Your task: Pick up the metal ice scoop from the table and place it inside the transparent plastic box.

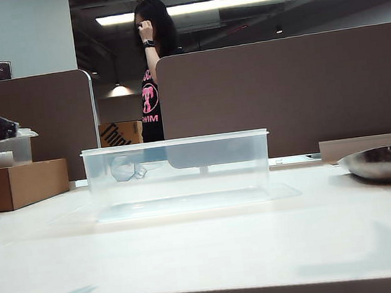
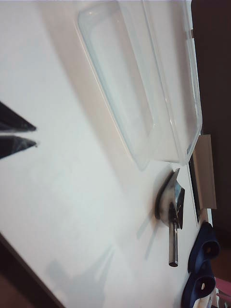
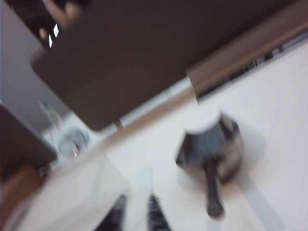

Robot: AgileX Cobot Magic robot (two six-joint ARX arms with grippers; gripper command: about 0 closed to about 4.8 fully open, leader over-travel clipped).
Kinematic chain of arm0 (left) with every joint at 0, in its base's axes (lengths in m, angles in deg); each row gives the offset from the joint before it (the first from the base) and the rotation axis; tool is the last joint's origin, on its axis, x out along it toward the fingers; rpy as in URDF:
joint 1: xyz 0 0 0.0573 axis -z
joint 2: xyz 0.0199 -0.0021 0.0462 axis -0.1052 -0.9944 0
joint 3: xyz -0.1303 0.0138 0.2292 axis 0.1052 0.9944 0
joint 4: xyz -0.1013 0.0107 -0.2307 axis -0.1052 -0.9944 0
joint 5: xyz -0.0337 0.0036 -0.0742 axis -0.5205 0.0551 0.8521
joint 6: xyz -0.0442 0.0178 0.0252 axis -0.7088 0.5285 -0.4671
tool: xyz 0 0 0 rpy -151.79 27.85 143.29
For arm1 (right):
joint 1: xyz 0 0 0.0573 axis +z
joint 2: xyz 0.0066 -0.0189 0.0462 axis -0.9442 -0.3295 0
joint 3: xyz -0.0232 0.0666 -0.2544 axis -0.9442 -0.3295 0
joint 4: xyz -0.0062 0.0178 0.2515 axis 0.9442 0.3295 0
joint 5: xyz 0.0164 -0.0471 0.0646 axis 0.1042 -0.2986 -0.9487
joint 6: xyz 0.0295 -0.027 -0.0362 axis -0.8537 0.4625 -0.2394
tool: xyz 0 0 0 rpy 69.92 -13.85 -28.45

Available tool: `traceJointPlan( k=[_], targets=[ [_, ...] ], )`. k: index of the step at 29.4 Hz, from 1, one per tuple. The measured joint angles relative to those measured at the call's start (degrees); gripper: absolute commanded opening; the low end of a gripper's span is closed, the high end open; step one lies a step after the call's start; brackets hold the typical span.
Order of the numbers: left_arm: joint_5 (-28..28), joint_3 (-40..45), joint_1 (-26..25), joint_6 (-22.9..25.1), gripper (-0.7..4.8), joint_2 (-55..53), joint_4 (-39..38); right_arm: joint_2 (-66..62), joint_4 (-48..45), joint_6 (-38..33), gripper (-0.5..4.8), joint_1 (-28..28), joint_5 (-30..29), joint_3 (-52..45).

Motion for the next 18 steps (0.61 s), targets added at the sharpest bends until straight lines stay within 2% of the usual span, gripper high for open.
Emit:
traceJointPlan(
  k=[3, 6, 12, 18],
  targets=[
    [-0.07, 0.0, -0.02, 0.0, 0.21, 0.04, 0.0, -3.65, 4.09, -0.17, 2.34, -0.24, 0.79, 7.45],
    [-0.2, 0.0, 0.0, 0.0, 0.21, 0.04, 0.0, -11.04, 8.35, 3.06, 2.98, -0.22, 0.66, 15.39],
    [-0.2, 0.0, 0.0, 0.0, 0.21, 0.17, 0.0, -33.86, 15.06, 10.45, 3.2, -0.22, -0.5, 31.17],
    [-0.2, 0.0, 0.0, 0.0, 0.21, 0.24, 0.0, -60.98, 27.85, 19.45, 3.19, -0.24, -4.04, 49.81]
  ],
)
